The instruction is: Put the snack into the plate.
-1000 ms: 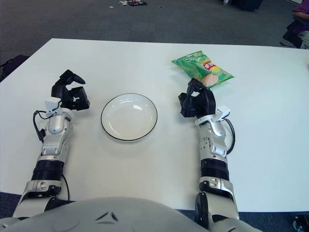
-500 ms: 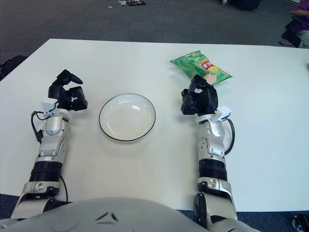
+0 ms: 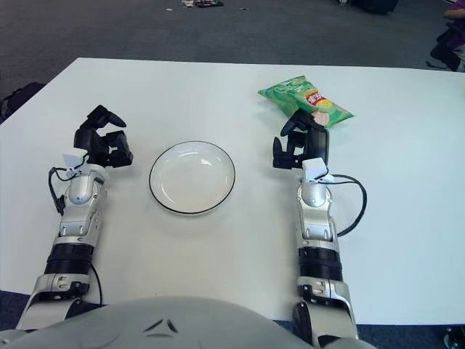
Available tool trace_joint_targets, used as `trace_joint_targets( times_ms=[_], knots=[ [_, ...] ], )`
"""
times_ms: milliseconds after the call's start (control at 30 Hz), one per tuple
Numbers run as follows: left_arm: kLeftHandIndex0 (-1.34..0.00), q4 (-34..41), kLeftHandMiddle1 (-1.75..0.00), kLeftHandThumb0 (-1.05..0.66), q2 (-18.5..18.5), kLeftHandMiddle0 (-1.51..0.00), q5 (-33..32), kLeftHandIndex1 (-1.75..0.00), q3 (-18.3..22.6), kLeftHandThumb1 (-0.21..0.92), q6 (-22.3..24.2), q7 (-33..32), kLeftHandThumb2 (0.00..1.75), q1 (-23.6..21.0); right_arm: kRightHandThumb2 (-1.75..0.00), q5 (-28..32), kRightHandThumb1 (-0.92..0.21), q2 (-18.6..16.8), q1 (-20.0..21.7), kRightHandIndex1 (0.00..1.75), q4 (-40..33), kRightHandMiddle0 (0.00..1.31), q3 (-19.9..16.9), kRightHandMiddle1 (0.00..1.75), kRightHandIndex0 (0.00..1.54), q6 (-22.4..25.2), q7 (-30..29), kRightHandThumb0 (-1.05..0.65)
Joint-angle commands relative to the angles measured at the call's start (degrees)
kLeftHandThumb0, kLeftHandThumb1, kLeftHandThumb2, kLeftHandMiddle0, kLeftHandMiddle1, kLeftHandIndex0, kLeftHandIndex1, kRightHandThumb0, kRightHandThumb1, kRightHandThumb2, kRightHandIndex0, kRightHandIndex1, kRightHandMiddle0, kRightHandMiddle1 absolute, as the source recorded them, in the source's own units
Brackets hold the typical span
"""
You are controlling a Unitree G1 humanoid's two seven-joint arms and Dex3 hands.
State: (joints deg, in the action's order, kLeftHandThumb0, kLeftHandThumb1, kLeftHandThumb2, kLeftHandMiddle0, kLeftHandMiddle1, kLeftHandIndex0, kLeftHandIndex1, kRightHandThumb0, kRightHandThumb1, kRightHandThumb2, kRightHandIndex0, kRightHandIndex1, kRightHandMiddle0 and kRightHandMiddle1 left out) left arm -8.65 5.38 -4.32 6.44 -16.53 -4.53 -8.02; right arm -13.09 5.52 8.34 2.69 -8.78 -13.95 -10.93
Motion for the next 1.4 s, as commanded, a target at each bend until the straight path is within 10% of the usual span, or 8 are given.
trace_joint_targets(
  times_ms=[0, 367, 1367],
  knots=[
    [-0.77, -4.4, -1.75, -0.56, -3.64, -1.43, -0.64, -1.75, -0.76, 0.13, 0.21, 0.46, 1.55, 6.86, -1.43, -2.12, -0.23, 0.38, -1.7, 1.75, -2.25, 0.69, 0.84, 1.75, 1.23, 3.63, -0.32, -0.52],
    [-0.78, -5.0, -1.75, -0.57, -3.74, -1.43, 0.15, -1.75, -0.83, 0.12, 0.18, 0.11, 1.56, 6.6, -1.28, -4.04, -0.34, 7.43, 0.83, 1.75, -4.29, 0.59, 1.36, 1.75, 1.09, 7.52, 3.37, -0.47],
    [-0.79, -5.05, -1.75, -0.57, -3.27, -1.43, 2.57, -1.75, -0.88, 0.12, -0.46, -0.16, 1.56, 7.45, -1.09, -30.98, -0.49, 24.82, 17.95, 1.75, 19.58, 0.47, 12.35, 1.75, 1.01, -0.78, -17.86, -0.42]
  ],
)
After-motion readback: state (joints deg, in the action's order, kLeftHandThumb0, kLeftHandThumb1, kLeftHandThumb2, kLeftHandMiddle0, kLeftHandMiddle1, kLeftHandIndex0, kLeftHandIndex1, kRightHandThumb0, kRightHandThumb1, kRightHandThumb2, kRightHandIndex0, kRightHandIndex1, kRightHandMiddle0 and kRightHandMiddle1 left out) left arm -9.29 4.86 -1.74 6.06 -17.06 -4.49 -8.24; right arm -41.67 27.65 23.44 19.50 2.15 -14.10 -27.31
